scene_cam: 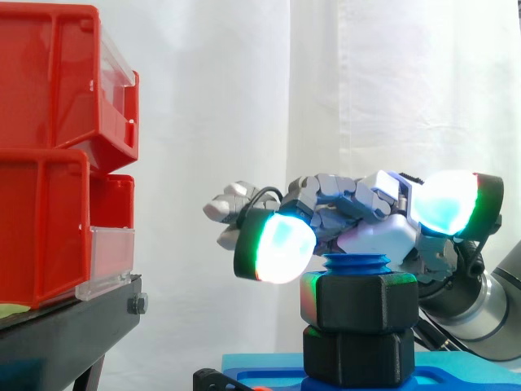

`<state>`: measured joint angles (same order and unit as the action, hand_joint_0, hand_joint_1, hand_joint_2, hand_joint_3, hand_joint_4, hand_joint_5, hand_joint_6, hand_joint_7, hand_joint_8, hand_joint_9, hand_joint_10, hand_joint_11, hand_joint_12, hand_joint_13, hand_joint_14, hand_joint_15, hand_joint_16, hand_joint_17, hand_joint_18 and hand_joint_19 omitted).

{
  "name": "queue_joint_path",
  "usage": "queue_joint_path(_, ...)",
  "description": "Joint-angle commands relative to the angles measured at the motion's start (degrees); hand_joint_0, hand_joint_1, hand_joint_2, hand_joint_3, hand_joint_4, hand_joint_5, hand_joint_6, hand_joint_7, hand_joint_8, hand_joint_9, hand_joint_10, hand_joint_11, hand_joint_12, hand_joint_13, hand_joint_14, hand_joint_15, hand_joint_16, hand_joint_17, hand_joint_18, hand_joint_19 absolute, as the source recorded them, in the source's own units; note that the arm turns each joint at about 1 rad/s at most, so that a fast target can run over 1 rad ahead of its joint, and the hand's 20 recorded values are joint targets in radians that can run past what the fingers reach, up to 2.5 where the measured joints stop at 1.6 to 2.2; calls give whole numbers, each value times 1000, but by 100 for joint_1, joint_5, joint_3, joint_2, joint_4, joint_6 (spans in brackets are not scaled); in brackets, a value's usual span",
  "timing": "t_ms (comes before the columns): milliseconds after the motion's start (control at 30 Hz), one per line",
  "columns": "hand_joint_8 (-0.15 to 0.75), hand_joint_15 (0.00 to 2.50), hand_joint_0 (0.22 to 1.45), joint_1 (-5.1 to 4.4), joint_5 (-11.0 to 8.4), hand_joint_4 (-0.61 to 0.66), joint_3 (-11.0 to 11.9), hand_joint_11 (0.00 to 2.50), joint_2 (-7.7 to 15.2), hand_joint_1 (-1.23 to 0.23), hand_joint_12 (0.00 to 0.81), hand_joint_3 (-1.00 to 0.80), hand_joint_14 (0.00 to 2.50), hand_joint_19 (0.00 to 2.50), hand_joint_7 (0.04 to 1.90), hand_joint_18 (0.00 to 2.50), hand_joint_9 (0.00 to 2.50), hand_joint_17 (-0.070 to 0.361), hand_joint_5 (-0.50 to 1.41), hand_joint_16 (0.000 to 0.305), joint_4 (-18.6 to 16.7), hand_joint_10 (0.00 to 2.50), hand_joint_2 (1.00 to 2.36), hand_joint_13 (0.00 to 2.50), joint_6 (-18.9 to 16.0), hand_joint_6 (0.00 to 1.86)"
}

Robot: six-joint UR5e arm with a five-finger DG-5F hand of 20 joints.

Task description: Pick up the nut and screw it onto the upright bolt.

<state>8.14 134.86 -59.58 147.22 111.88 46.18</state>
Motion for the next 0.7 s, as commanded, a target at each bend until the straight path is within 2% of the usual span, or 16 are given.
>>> queue_joint_path(0,234,0,446,-5,14,227,61,0,9,-88,318,-500,0,0,754,0,410,89,-170,39,-8,0,1000,115,-4,502)
queue_joint_path(233,224,0,440,-75,-39,212,34,0,0,-78,322,-500,0,0,679,0,363,93,-180,41,18,0,1000,76,13,502)
queue_joint_path(333,222,0,440,-154,-224,208,-53,0,9,-74,323,-500,0,0,675,0,357,93,-181,42,62,0,1000,71,40,502)
queue_joint_path(667,227,0,439,-286,-426,210,-212,0,9,-57,323,-500,0,0,745,0,343,92,-180,41,115,0,1000,56,49,502)
